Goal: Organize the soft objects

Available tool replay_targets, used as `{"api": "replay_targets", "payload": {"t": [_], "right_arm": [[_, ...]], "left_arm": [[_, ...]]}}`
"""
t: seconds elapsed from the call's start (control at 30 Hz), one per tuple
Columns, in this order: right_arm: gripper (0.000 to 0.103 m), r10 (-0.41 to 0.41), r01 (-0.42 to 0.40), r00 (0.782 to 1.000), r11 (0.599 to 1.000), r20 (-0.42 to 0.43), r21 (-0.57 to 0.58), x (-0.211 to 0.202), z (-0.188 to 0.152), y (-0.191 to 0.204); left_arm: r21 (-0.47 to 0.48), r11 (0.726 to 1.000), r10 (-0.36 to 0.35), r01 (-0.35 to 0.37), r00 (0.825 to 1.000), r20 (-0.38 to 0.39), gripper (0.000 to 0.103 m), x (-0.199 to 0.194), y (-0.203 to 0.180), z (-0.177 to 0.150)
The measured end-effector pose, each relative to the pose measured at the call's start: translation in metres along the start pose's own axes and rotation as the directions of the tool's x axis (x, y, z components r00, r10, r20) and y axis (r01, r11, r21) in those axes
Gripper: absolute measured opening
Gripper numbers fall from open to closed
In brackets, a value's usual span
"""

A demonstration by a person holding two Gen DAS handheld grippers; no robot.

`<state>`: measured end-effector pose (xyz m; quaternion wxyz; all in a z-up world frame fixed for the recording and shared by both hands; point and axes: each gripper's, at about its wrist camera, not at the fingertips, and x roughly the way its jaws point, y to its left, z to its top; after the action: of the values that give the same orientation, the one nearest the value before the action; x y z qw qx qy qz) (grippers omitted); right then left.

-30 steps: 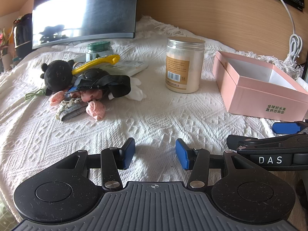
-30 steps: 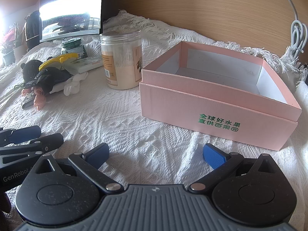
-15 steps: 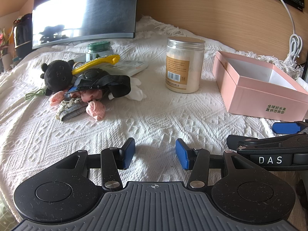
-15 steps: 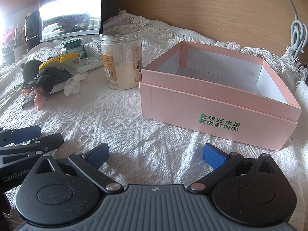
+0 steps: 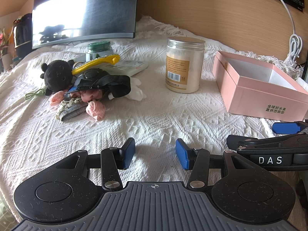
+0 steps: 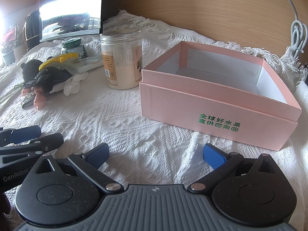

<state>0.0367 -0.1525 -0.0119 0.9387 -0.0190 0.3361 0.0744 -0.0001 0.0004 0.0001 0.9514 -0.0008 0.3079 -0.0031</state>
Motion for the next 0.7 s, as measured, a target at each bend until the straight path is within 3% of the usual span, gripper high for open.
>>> {"api": "replay_targets", "payload": {"t": [0.7], "right_arm": [[0.103, 0.002, -0.002, 1.0, 1.0, 0.002, 0.002, 0.0001, -0.0024, -0.0016]], "left_arm": [[0.006, 1.0, -0.002, 0.002, 1.0, -0.01, 0.052, 0.0002, -0.0005, 0.0009]]}}
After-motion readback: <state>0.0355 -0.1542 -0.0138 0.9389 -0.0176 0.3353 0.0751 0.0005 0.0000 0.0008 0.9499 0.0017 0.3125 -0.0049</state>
